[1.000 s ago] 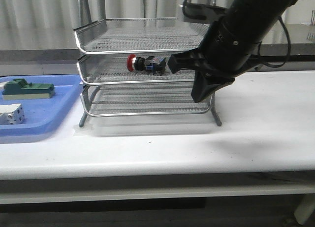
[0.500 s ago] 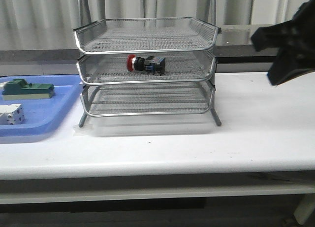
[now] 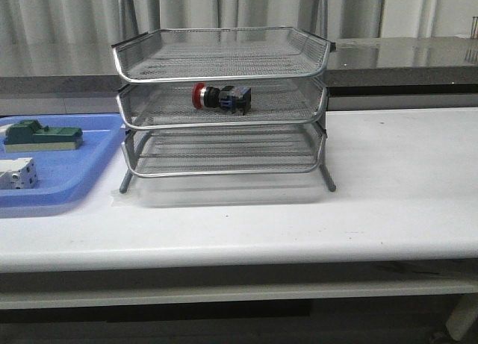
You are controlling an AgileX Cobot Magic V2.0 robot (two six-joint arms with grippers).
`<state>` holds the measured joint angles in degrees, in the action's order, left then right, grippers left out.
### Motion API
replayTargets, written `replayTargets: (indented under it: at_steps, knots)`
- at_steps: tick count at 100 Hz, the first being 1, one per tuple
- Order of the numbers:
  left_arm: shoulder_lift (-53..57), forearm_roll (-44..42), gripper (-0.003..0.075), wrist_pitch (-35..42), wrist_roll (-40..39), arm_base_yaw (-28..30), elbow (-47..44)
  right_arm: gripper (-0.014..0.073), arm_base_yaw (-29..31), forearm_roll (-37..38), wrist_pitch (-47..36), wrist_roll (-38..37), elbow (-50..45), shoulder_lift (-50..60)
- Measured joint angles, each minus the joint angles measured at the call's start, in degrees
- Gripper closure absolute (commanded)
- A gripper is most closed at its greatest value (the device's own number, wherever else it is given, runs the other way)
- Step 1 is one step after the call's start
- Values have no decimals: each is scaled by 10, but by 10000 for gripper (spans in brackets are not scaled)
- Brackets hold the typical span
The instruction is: Place button on rack with both arms
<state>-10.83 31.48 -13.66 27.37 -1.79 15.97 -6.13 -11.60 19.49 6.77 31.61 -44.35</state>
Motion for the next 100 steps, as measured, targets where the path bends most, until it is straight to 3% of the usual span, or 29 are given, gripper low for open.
replayTargets:
  at_steps: [38, 100]
  knots:
    - [0, 0, 741, 0, 0, 0, 0, 650, 0, 0, 98, -1, -12, 170]
    - [0, 0, 741, 0, 0, 0, 0, 650, 0, 0, 123, -1, -12, 178]
